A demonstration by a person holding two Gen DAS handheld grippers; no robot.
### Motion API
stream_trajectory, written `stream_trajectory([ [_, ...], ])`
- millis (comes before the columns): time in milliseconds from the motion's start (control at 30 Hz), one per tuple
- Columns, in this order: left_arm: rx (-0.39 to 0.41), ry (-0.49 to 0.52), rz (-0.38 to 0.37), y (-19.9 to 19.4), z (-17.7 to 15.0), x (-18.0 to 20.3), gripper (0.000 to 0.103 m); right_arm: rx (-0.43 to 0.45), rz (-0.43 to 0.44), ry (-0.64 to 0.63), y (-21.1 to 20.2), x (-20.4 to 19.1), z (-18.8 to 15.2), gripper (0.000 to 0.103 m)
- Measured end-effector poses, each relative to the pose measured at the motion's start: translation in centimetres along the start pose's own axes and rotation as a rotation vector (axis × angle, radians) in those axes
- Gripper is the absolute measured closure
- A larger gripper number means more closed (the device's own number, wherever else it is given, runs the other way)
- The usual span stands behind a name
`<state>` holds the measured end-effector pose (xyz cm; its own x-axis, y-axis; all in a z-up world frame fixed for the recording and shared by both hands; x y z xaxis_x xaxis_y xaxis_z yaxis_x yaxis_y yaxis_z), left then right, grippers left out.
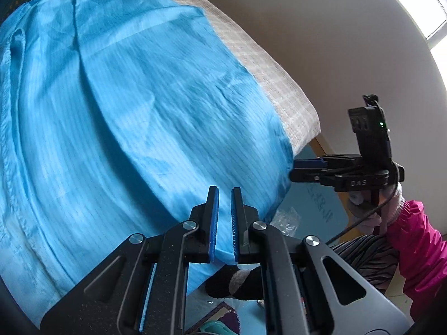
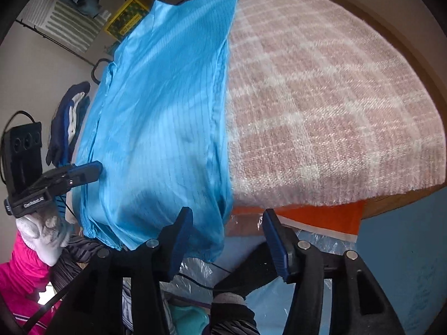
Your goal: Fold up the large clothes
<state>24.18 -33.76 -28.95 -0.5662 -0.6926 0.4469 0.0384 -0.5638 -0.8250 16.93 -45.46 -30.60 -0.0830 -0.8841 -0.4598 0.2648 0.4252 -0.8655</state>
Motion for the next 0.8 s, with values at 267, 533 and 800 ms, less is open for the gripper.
stream_trajectory([
  [267,-0.053,0.057,-0.016,2.9,0.0,3.1,0.098,-0.007,0.182,0.008,1.6,-0.3,1.0,0.044],
  [533,-0.079,0.047,-0.008,4.5,-0.5,2.2,0.098,0.01,0.288,-0.042,-0.7,-2.8,0.0,0.093],
  [800,-0.081,0.067,-0.011,4.6,-0.3,2.3,0.098,0.012,0.187,-0.082,0.7,-1.5,0.0,0.066],
])
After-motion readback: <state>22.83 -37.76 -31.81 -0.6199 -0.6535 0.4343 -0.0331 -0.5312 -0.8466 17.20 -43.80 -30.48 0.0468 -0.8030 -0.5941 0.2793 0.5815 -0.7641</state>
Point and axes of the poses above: each gripper's, at about its wrist camera, not at the fingertips, and y roughly the way its jaws point, x to its right, z to its top, the point moved 10 cm from there along y, roughly the way its jaws point
